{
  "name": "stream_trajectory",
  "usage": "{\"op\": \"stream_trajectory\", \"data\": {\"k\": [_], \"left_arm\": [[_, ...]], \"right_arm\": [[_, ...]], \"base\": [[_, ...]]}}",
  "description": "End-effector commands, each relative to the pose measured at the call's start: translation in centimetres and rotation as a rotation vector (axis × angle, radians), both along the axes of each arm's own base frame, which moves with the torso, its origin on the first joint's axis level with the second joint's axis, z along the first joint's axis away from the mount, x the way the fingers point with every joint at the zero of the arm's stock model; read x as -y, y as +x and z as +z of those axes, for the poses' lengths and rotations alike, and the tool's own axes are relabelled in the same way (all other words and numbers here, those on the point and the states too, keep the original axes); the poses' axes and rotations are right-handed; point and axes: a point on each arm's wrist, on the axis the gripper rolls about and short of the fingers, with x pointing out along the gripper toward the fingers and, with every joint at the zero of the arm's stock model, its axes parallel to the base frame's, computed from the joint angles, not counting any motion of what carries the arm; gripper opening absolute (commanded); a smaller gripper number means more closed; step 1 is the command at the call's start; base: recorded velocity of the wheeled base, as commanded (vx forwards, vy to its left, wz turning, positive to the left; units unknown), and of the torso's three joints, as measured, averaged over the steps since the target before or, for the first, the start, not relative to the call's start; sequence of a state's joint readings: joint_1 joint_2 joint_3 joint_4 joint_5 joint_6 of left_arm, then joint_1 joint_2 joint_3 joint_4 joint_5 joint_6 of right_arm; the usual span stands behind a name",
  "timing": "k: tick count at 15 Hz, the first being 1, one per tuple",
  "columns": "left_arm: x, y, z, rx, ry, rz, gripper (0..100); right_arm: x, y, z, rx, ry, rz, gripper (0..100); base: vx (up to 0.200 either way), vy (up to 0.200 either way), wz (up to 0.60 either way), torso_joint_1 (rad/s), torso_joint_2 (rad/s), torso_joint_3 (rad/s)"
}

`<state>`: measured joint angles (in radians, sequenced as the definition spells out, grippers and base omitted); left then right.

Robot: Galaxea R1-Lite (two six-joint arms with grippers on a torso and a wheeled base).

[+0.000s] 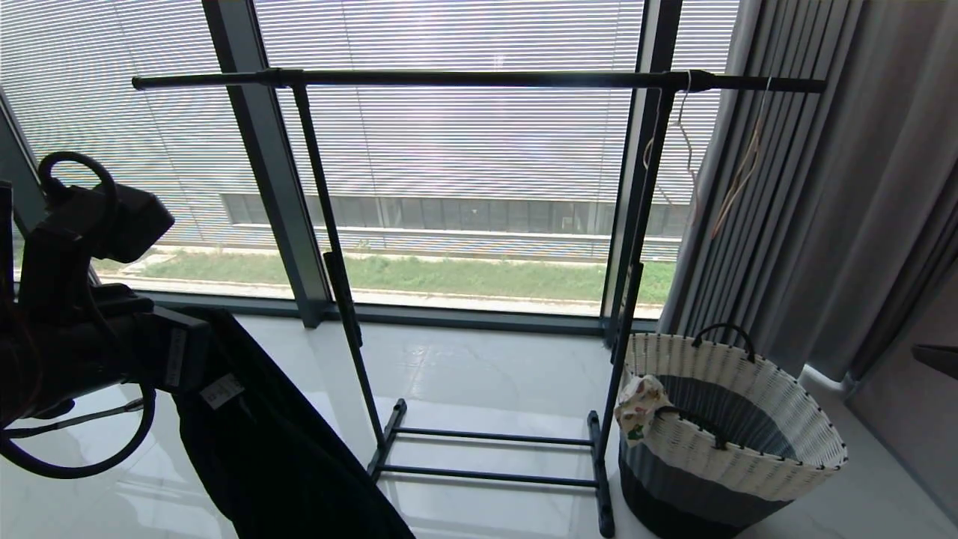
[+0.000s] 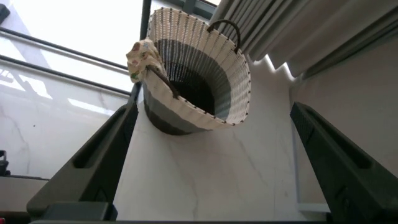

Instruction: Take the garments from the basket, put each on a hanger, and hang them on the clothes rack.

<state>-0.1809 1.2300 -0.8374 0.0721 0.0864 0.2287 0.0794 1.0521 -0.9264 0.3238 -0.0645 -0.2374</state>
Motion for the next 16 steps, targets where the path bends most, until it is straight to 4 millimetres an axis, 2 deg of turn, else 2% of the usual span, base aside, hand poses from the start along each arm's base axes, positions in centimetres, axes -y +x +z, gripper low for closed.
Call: {"op": "stream_trajectory", "data": {"k": [1, 10, 14, 16], "left_arm": [[-0.3, 0.2, -0.2, -0.009, 0.002, 0.018, 0], [-0.1, 0.4, 0.5, 0.070, -0.008, 0.004, 0], [-0.1, 0.5, 0.7, 0.091, -0.009, 0.000, 0], [-0.1, 0.5, 0.7, 0.091, -0.009, 0.000, 0]], "right_arm": [[0.0, 0.1, -0.1, -0.005, 0.005, -0.002, 100], [-0.1, 0.7, -0.4, 0.012, 0.038, -0.017, 100], [0.0, 0.9, -1.2, 0.026, 0.037, -0.025, 100], [0.1, 1.0, -1.1, 0.034, 0.036, -0.029, 100]], "base": [[0.000, 0.000, 0.00, 0.198, -0.47, -0.271], [0.000, 0.000, 0.00, 0.219, -0.50, -0.282], [0.000, 0.000, 0.00, 0.077, -0.16, -0.085], [0.200, 0.000, 0.00, 0.010, -0.02, -0.015]]}}
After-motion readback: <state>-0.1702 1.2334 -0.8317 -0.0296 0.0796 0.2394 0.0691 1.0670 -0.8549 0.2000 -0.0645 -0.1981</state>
